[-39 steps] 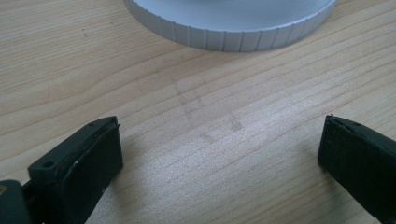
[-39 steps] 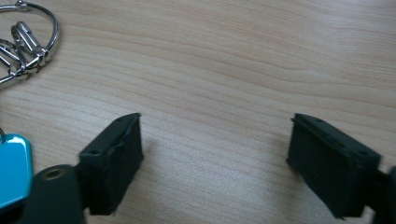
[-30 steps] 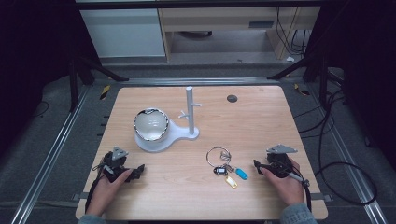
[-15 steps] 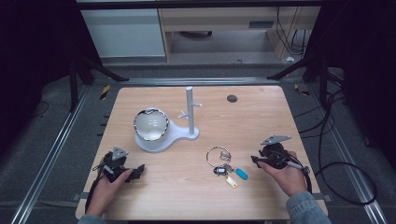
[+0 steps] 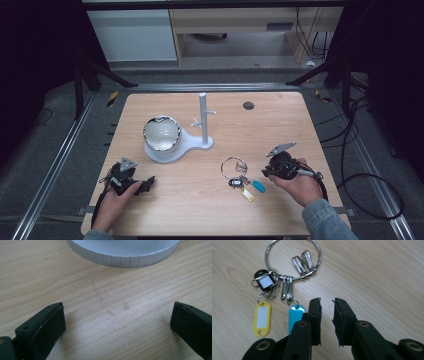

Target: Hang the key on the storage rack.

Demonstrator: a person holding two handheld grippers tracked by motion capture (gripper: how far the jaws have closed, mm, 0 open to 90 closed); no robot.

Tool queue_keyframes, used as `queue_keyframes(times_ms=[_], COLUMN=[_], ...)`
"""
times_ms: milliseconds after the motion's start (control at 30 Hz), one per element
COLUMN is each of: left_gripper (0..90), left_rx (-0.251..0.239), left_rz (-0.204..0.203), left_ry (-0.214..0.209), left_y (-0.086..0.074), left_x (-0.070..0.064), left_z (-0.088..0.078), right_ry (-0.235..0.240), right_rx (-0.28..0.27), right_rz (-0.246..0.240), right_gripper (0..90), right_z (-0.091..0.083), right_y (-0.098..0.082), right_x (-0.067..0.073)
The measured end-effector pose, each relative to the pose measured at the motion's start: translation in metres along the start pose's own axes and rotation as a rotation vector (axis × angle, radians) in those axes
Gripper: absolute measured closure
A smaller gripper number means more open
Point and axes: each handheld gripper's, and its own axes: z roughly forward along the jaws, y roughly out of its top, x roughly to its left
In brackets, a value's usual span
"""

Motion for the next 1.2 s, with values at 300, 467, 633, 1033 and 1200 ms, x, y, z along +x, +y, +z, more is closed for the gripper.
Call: queue_keyframes(times_ms=[300,467,633,1033,1200], left_gripper=[0.0,0.0,0.0,0.0,0.0], left_rx=[0.000,0.000,0.000,0.000,0.001], left_rz=[0.000,0.000,0.001,0.002,0.003], left_ry=[0.000,0.000,-0.001,-0.002,-0.002], left_y=[0.000,0.000,0.000,0.000,0.000], left_x=[0.000,0.000,0.000,0.000,0.000], left_z=[0.000,0.000,0.000,0.000,0.000], right_ry=[0.053,0.077,0.095,0.108,0.104], right_rx=[0.044,0.095,0.127,0.189,0.206], right_rz=[-0.048,-0.072,-0.102,-0.128,-0.126], right_gripper=[85.7,86.2,86.5,84.3,81.2], right_z=[0.005,0.009,0.015,0.034,0.039], right_y=[0.010,0.015,0.022,0.026,0.026], right_x=[0.019,0.029,0.038,0.047,0.047])
